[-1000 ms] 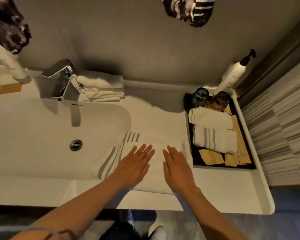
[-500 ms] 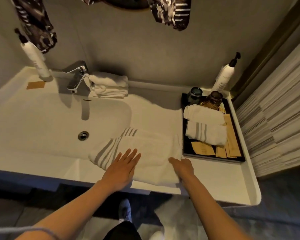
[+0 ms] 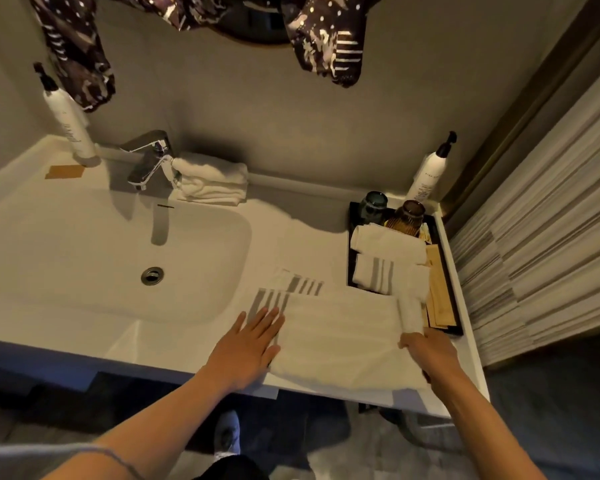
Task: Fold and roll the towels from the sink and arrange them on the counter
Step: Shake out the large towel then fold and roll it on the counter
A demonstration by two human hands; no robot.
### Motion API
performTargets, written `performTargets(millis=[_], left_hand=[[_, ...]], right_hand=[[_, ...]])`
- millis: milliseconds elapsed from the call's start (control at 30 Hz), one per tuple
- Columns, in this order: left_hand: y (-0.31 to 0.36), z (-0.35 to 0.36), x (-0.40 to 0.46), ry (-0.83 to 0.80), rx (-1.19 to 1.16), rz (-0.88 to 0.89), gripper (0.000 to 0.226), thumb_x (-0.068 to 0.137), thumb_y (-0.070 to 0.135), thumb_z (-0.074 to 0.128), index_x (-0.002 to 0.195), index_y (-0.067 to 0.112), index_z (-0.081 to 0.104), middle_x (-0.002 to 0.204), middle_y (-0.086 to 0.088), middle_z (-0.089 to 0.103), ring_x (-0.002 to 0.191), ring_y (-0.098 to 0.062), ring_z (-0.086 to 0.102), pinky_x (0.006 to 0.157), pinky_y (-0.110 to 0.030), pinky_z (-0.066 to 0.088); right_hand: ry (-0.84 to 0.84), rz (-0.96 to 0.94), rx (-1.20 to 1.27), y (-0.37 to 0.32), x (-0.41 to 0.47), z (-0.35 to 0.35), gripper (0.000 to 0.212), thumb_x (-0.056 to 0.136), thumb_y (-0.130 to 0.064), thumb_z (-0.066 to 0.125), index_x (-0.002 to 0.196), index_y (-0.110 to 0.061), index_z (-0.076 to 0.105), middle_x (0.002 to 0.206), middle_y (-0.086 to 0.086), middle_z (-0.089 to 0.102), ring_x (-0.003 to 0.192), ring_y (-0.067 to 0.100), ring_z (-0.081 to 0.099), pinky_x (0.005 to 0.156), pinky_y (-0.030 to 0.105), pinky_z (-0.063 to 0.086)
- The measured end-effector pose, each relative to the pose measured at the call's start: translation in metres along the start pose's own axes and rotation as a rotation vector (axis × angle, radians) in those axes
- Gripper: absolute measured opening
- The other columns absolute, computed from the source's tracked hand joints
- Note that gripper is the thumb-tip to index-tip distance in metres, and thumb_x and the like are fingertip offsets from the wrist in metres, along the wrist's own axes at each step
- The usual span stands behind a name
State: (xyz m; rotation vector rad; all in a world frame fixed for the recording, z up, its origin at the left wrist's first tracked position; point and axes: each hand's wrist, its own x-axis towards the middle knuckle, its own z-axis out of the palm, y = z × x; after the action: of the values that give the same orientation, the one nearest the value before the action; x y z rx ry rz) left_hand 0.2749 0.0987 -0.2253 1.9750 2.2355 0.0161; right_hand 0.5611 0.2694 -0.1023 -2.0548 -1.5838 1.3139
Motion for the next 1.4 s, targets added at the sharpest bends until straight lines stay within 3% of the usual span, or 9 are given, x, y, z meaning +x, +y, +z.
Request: performTargets(millis=[133,300,500,600,733,900,1133,1233,1400], left_hand=[[0.008,-0.012,0.011,-0.128,-0.263,-0.033,0.058,0.103,0.048,0.014,0.157,0.026,0.010,0.161,0.011,-0.004,0.150,-0.012,-0.003,0.122,-0.042,-0.002],[0.004,-0.049,0.027,-0.049,-1.160,-0.460,0.030,0.102,0.031,0.047,0.118,0.020,0.070,0.133,0.006,0.059,0.125,-0.009,0.050,0.106,-0.026,0.035],[-0.014,-0.066,0.034,-0.063,-1.776,-0.805,0.054,0.094,0.058,0.047,0.098,0.012,0.075,0.107,-0.016,0.074,0.099,-0.025,0.068,0.096,-0.040,0.051],[-0.023,-0.057,0.024,0.061,-1.343,-0.747,0.041,0.081,0.049,0.062,0.112,0.021,0.062,0.122,-0.015,0.066,0.103,-0.021,0.065,0.097,-0.043,0.051],[-0.017,-0.041,0.013,0.378,-0.560,-0.318,0.040,0.097,0.029,0.045,0.134,0.015,0.052,0.131,-0.004,0.055,0.117,-0.021,0.055,0.095,-0.031,0.044],[-0.008,-0.006,0.024,0.187,-0.272,0.048,0.052,0.104,0.031,0.028,0.153,0.016,0.031,0.162,-0.003,0.024,0.149,-0.018,0.020,0.121,-0.043,0.021],[-0.012,-0.003,0.017,0.093,-0.136,0.068,0.056,0.104,0.039,0.006,0.157,0.021,0.003,0.164,0.005,-0.002,0.152,-0.013,-0.002,0.119,-0.041,-0.002],[-0.009,-0.005,0.013,0.069,-0.146,0.027,0.057,0.103,0.039,0.009,0.157,0.019,0.010,0.164,0.001,0.003,0.152,-0.019,0.006,0.122,-0.045,0.008],[0.001,-0.011,0.005,0.060,-0.041,0.171,0.102,0.057,0.046,0.087,0.146,0.021,0.043,0.150,-0.011,0.045,0.137,-0.031,0.044,0.106,-0.049,0.043]], right_hand=[[-0.033,-0.157,-0.009,-0.030,-0.011,0.024,0.019,0.080,-0.015,0.061,0.097,-0.011,0.065,0.093,0.005,0.065,0.080,0.021,0.058,0.073,0.031,0.047],[-0.160,-0.339,-0.067,-0.090,-0.027,0.081,0.011,0.078,-0.024,0.064,0.083,-0.014,0.064,0.082,0.004,0.065,0.077,0.023,0.062,0.065,0.029,0.046],[-0.464,-0.387,-0.190,-0.103,-0.049,0.175,0.032,0.087,-0.046,0.052,0.066,-0.022,0.052,0.073,0.003,0.062,0.073,0.023,0.058,0.072,0.031,0.046],[-0.563,-0.424,-0.181,-0.074,-0.047,0.186,0.025,0.091,-0.031,0.049,0.073,-0.020,0.062,0.075,-0.005,0.063,0.069,0.012,0.057,0.073,0.026,0.046],[-0.122,-0.714,-0.198,-0.044,-0.035,0.168,0.025,0.094,-0.009,0.043,0.103,-0.017,0.065,0.102,-0.005,0.065,0.094,0.010,0.058,0.080,0.012,0.040],[0.007,-0.874,-0.651,-0.013,-0.010,0.183,0.046,0.095,-0.029,0.039,0.134,-0.010,0.055,0.141,0.011,0.053,0.132,0.027,0.048,0.112,0.039,0.034],[-0.015,-0.943,-0.686,0.009,-0.008,0.176,0.049,0.101,-0.038,0.032,0.146,-0.020,0.039,0.156,0.002,0.032,0.146,0.018,0.025,0.121,0.036,0.016],[0.057,-0.758,-0.556,0.016,-0.019,0.166,0.058,0.096,-0.049,0.040,0.147,-0.020,0.035,0.157,0.002,0.029,0.144,0.018,0.027,0.118,0.038,0.026],[-0.028,-0.100,-0.042,0.001,-0.032,0.159,0.074,0.077,-0.057,0.065,0.132,-0.015,0.040,0.130,0.007,0.054,0.113,0.025,0.056,0.089,0.037,0.049]])
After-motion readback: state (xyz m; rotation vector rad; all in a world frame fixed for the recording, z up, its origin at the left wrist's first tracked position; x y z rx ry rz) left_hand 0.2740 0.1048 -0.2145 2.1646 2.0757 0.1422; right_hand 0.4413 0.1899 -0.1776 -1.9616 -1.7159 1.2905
